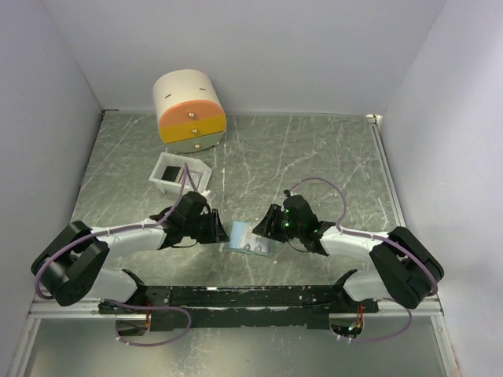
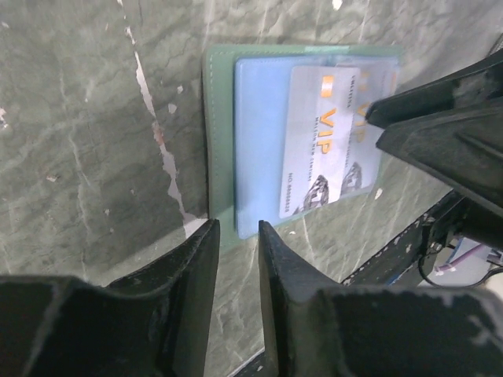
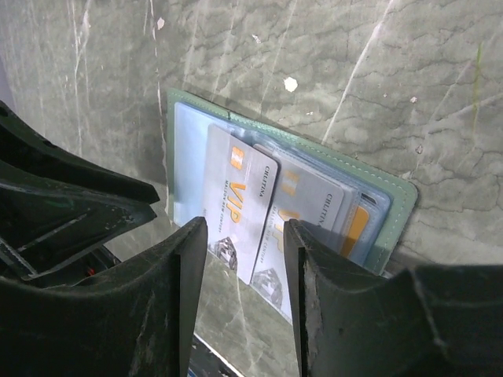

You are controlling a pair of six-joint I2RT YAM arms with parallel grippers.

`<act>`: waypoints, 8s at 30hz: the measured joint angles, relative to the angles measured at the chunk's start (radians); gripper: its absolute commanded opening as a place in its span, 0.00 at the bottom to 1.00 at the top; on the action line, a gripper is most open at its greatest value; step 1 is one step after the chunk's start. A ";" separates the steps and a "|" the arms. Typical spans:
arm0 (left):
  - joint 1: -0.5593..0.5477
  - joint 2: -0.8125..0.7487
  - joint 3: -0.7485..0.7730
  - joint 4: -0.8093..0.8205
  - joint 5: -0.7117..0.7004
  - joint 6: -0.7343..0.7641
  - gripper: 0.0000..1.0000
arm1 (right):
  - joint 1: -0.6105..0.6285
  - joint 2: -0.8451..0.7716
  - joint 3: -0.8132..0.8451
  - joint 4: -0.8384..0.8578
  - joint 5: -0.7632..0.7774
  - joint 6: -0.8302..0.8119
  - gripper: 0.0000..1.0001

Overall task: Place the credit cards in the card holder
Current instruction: Insert the credit card into the card holder, then close the card holder at the center of the board.

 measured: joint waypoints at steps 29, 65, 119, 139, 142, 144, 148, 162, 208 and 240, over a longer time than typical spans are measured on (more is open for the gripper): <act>0.035 0.049 -0.063 0.133 0.092 -0.027 0.34 | 0.073 0.101 0.027 0.121 0.002 0.056 0.50; 0.036 -0.121 -0.093 0.133 0.076 -0.060 0.56 | 0.084 -0.042 0.132 -0.159 0.090 -0.055 0.49; 0.054 0.160 0.074 0.298 0.243 -0.074 0.43 | 0.084 -0.079 0.198 -0.620 0.363 -0.108 0.13; 0.055 0.196 0.076 0.268 0.270 -0.060 0.07 | 0.086 -0.131 0.165 -0.568 0.323 -0.111 0.12; 0.057 0.131 0.083 0.180 0.236 -0.032 0.07 | 0.100 -0.140 0.158 -0.533 0.291 -0.112 0.12; 0.064 0.076 0.083 0.123 0.219 -0.018 0.07 | 0.112 -0.137 0.158 -0.507 0.268 -0.111 0.12; 0.096 -0.034 0.077 0.016 0.203 0.004 0.07 | 0.138 -0.109 0.158 -0.446 0.225 -0.105 0.12; 0.193 -0.252 0.071 -0.314 0.101 0.098 0.07 | 0.198 0.051 0.212 -0.326 0.165 -0.101 0.12; 0.195 0.148 -0.003 0.256 0.428 -0.023 0.37 | 0.197 0.097 0.209 -0.237 0.196 -0.077 0.09; 0.111 0.232 0.102 0.122 0.280 0.089 0.24 | 0.197 0.021 0.202 -0.290 0.245 -0.051 0.09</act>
